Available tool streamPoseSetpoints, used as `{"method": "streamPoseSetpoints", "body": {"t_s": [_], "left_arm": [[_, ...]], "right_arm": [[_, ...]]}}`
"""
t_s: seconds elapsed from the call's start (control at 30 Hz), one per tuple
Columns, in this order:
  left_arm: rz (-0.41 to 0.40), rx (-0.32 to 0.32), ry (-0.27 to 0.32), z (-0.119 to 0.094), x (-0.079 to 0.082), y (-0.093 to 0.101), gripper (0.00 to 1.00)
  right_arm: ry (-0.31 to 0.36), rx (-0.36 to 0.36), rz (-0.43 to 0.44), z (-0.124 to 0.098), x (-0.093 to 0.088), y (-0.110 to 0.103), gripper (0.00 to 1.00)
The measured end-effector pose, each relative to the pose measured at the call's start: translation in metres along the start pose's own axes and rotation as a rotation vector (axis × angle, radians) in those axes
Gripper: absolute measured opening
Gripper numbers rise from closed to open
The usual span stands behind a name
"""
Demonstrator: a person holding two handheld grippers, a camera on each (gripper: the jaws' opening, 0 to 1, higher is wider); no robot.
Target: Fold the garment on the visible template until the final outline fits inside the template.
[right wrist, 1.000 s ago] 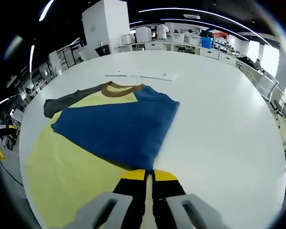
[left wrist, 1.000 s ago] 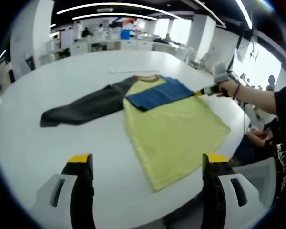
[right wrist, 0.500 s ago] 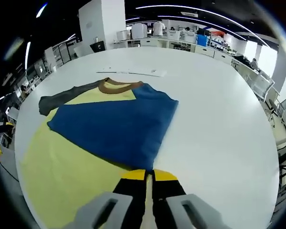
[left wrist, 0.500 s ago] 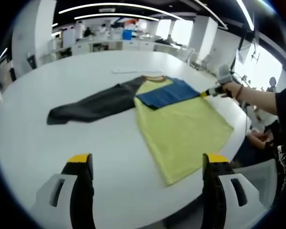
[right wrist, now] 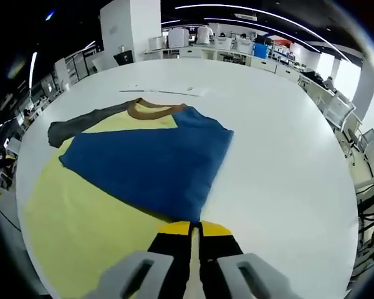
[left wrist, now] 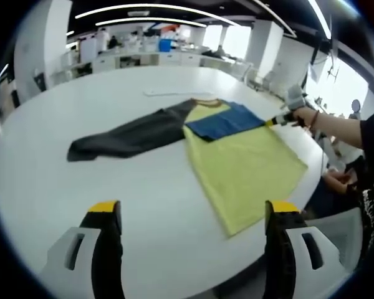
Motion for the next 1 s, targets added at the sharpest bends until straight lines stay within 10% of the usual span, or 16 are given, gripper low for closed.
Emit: {"method": "streamPoseSetpoints", "body": {"t_s": [0.53, 1.0], "left_arm": [[0.006, 0.002, -0.003, -0.001, 0.001, -0.001, 0.92], [0.014, 0.008, 0.005, -0.001, 0.004, -0.004, 0.92]], "right_arm": [[-0.003, -0.002, 0.064, -0.003, -0.001, 0.005, 0.02], [0.110, 0.095, 0.184, -0.028, 0.022, -0.006, 0.64]]}}
Point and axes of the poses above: the point that each gripper's makers call its tool centre point, and the gripper's own axes: z roughly forward along the fingers, y roughly to its right, x roughly out of its top, the point moved 4 cm from there along -z, roughly backward along the fingers, and after that the axes turned 11 degrees about -x, right-handed, at the moved point
